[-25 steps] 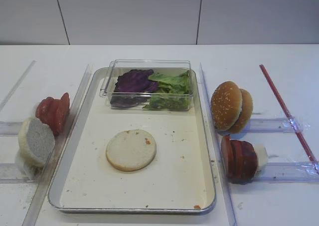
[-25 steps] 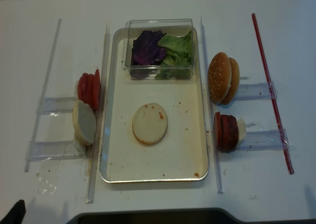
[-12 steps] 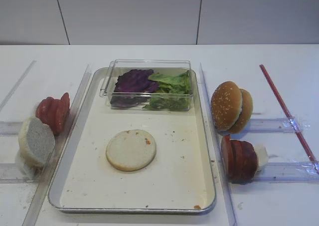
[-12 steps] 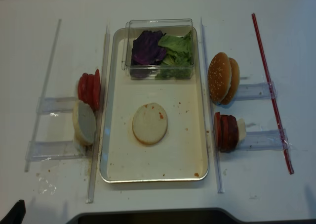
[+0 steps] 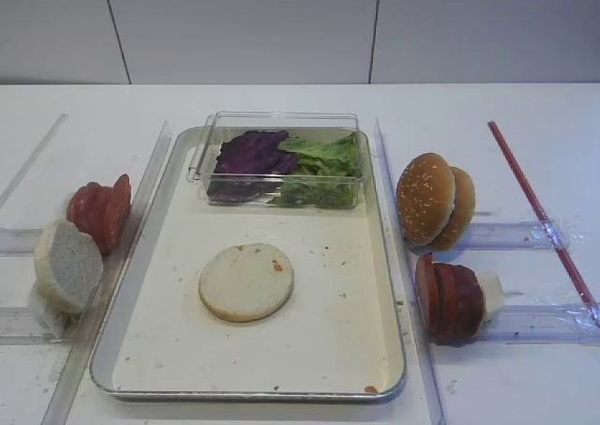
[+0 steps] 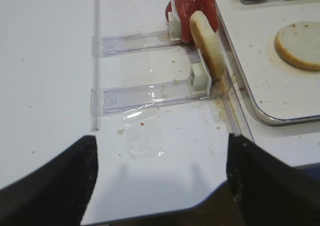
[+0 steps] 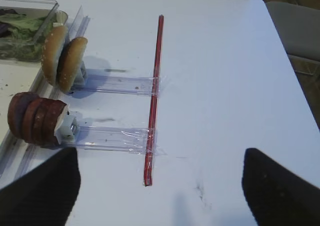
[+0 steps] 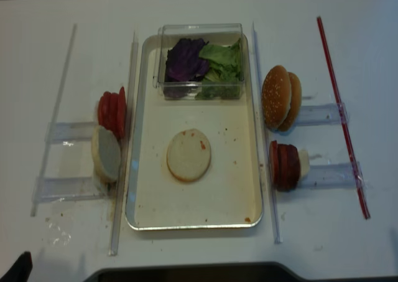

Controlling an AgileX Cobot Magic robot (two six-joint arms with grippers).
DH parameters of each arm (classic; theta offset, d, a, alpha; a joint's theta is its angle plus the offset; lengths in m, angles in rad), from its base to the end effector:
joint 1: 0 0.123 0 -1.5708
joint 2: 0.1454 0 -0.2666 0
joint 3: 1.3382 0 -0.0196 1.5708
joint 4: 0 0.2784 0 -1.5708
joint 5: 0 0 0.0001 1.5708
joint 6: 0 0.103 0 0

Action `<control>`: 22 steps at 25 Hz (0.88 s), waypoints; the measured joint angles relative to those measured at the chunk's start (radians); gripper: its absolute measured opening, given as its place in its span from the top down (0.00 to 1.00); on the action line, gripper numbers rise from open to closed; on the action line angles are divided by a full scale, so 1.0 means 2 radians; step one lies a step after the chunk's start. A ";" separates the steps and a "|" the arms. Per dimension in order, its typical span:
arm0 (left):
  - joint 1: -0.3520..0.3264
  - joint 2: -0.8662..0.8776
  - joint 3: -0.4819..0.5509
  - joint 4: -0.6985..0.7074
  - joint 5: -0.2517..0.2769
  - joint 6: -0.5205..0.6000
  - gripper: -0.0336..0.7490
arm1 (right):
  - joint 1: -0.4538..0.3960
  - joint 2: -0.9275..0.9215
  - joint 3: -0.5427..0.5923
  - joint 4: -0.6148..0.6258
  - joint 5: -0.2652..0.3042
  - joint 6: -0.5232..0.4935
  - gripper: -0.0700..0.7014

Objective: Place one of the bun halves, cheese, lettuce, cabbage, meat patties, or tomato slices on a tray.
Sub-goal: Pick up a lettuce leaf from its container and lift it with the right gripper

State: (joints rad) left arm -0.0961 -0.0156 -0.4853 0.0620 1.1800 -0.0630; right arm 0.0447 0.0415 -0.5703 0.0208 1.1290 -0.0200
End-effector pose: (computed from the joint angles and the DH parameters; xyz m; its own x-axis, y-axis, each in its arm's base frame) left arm 0.0421 0.0019 0.2709 -0.5563 0.0142 -0.8309 0.0266 0.9996 -0.0008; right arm 0.0435 0.0039 0.2988 -0.4895 -0.0330 -0.8714 -0.0665 0.9978 -0.0005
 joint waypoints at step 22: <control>0.000 0.000 0.000 0.000 0.000 0.000 0.33 | 0.000 0.262 -0.217 0.021 0.019 -0.042 0.06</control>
State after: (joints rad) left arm -0.0961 -0.0156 -0.4853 0.0620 1.1800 -0.0630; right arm 0.0447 0.5657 -1.0045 0.0620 1.1671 -0.1030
